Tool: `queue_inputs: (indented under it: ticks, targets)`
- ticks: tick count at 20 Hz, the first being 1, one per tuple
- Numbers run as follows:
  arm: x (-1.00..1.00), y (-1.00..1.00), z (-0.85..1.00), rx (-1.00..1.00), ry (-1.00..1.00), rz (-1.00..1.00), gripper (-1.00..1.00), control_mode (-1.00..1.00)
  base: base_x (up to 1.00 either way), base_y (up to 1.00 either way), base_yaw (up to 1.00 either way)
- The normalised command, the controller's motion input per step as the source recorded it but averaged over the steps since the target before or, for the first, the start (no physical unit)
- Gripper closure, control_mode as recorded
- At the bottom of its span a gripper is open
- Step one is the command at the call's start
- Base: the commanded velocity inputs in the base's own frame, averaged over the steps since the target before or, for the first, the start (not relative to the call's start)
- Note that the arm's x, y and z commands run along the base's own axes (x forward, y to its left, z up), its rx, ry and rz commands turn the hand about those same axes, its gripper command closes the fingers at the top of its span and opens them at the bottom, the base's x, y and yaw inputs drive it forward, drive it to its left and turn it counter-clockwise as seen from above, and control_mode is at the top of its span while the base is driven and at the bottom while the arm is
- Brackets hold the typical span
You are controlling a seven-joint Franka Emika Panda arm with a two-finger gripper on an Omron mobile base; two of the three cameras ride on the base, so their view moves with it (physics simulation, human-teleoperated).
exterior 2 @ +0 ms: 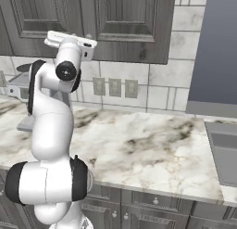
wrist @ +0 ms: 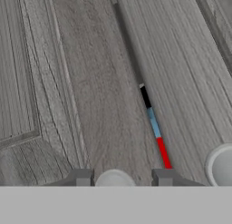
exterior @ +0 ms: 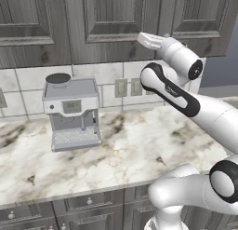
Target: Get the candle and the liquor from the cabinet and move them to the dining counter.
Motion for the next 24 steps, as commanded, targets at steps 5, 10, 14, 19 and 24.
queue_inputs:
  ticks: [5, 10, 14, 19, 24]
  targets:
    - [0.03, 0.0, 0.0, 0.0, 0.0, -0.03, 1.0, -1.0, 0.0, 0.0, 0.0]
    - [-0.31, 0.05, 0.0, 0.0, 0.0, 0.0, 1.0, -1.0, 0.0, 0.0, 0.0]
    - [-0.7, 0.2, 0.0, -0.04, -0.04, 0.0, 1.0, -1.0, 0.0, 0.0, 0.0]
    - [-0.77, 0.22, 0.0, -0.07, -0.07, 0.0, 1.0, -1.0, 0.0, 0.0, 0.0]
    - [-0.66, 0.23, 0.0, -0.06, -0.06, 0.0, 1.0, -1.0, 0.0, 0.0, 0.0]
